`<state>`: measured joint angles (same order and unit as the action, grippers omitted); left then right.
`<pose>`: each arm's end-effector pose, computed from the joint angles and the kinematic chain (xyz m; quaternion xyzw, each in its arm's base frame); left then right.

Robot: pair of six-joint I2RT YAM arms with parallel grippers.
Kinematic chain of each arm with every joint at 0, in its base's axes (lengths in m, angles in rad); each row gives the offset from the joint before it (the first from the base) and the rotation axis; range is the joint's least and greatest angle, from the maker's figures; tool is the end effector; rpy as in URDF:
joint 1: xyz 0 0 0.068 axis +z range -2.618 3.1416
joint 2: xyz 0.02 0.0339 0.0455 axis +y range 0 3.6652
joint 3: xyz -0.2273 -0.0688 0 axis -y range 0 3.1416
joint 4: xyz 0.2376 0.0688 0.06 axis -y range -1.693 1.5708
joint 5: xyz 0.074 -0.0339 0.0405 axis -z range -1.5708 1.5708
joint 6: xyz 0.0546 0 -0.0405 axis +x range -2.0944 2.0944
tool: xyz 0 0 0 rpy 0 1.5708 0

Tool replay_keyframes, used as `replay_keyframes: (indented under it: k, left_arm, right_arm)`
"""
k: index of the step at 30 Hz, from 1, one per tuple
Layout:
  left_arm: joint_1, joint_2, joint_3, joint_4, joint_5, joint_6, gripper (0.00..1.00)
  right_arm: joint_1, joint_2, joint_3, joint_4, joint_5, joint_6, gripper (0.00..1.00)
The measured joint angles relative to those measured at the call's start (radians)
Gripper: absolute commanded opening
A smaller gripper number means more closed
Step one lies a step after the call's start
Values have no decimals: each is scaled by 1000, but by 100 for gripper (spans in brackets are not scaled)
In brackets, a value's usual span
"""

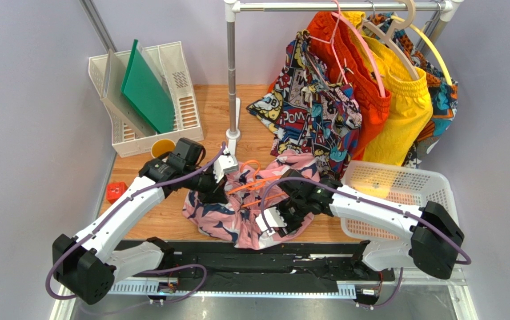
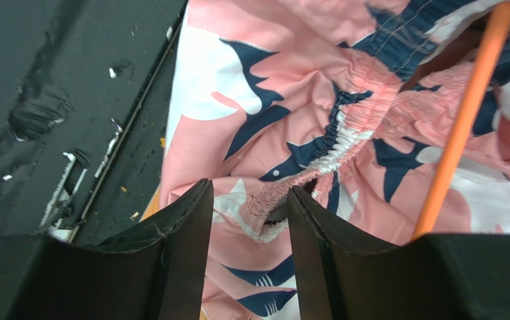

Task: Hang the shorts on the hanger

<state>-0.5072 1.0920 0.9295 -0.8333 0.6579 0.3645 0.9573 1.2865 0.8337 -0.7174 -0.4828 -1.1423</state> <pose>0.1789 -0.1376 0.2377 0.4662 0.7840 -0.3281 0.2456 0.1197 0.2140 0.1690 -0.8490 0.4324 0.2154 0.2140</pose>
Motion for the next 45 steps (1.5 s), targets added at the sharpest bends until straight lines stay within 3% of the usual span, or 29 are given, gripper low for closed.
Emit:
replay_keyframes:
  k: [6,11,19,21,23,28,32,37,40,45]
  left_arm:
    - [2,0,0,-4,0,3,0]
    - [8,0,0,-11,1,4,0]
    - [10,0,0,-14,8,8,0]
    - [15,0,0,-14,12,8,0]
    - [21,0,0,-14,17,8,0]
    - [86,1,27,-72,51,55,0]
    - [153,1,103,-204,86,192,0]
    - [154,-27,130,-355,103,363,0]
    - [154,-60,130,-406,102,436,0]
    - [154,-137,130,-426,92,516,0]
  right_arm:
    - [0,23,-37,8,56,-45,43]
    - [0,43,-81,13,108,-65,51]
    - [0,125,-53,40,122,-40,51]
    - [0,140,-47,63,117,-36,47]
    - [0,165,-39,76,116,-37,34]
    - [-5,210,-13,48,141,-66,21]
    - [-40,74,-24,-45,169,-127,17]
    - [-50,-145,-57,-129,220,-204,7]
    - [-58,-188,-75,-148,238,-240,0]
    - [-103,-201,-79,-153,236,-274,0]
